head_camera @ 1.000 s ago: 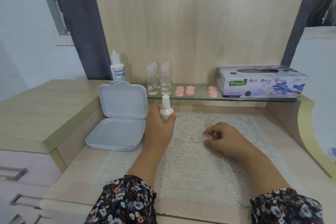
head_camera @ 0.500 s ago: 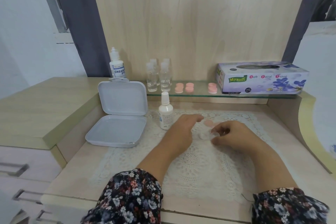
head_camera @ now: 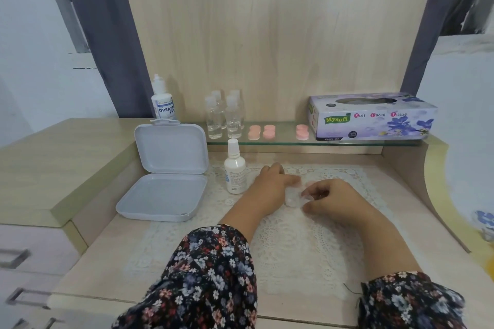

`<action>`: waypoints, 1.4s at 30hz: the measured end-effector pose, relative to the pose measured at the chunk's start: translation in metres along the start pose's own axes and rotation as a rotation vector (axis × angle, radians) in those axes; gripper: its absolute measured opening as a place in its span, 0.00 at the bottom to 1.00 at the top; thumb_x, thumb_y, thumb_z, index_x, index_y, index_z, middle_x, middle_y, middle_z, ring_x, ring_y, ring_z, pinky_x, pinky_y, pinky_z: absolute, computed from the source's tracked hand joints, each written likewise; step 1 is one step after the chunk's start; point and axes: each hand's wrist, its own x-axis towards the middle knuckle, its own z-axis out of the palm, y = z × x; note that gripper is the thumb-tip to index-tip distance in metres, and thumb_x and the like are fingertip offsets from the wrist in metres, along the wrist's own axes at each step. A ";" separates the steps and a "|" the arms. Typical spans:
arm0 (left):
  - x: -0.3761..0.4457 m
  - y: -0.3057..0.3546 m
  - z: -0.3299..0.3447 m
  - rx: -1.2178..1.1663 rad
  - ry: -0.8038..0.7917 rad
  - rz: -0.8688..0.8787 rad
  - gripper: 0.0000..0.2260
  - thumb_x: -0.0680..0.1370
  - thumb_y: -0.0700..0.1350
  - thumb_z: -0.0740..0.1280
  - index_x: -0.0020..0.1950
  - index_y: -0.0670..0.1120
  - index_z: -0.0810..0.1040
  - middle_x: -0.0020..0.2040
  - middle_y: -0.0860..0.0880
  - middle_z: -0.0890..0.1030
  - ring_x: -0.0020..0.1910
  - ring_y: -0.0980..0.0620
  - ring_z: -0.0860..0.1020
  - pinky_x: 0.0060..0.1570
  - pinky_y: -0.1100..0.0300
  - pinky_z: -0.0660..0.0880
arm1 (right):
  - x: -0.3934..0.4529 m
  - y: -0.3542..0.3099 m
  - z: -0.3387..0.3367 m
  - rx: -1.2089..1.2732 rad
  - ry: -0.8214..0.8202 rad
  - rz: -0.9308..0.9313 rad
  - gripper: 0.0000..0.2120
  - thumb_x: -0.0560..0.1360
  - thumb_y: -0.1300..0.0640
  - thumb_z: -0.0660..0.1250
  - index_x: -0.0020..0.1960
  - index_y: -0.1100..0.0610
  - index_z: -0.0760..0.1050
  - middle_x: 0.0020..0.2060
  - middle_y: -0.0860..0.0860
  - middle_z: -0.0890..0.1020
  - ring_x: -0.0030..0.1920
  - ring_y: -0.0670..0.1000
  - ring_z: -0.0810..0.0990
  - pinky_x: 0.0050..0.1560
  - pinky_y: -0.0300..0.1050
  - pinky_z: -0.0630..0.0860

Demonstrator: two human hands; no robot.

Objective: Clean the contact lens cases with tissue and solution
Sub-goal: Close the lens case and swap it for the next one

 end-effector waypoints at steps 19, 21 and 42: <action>-0.042 -0.002 0.001 -0.333 0.251 0.028 0.11 0.78 0.46 0.65 0.59 0.49 0.81 0.51 0.54 0.77 0.50 0.59 0.75 0.55 0.64 0.72 | 0.001 0.001 0.000 0.016 0.006 -0.018 0.12 0.65 0.61 0.76 0.45 0.49 0.80 0.39 0.49 0.79 0.36 0.45 0.77 0.36 0.35 0.73; -0.042 0.000 0.005 -0.307 0.219 0.049 0.12 0.79 0.46 0.65 0.60 0.48 0.81 0.52 0.53 0.77 0.52 0.56 0.75 0.57 0.62 0.72 | 0.001 0.001 0.000 0.017 0.004 -0.022 0.12 0.65 0.61 0.76 0.45 0.49 0.80 0.39 0.49 0.79 0.35 0.45 0.77 0.35 0.34 0.72; -0.040 0.004 0.007 -0.225 0.215 0.051 0.14 0.79 0.49 0.66 0.61 0.45 0.80 0.52 0.49 0.77 0.52 0.53 0.75 0.55 0.59 0.72 | 0.003 0.001 0.001 0.046 -0.008 -0.035 0.10 0.66 0.61 0.76 0.45 0.51 0.82 0.41 0.53 0.83 0.33 0.43 0.79 0.33 0.32 0.73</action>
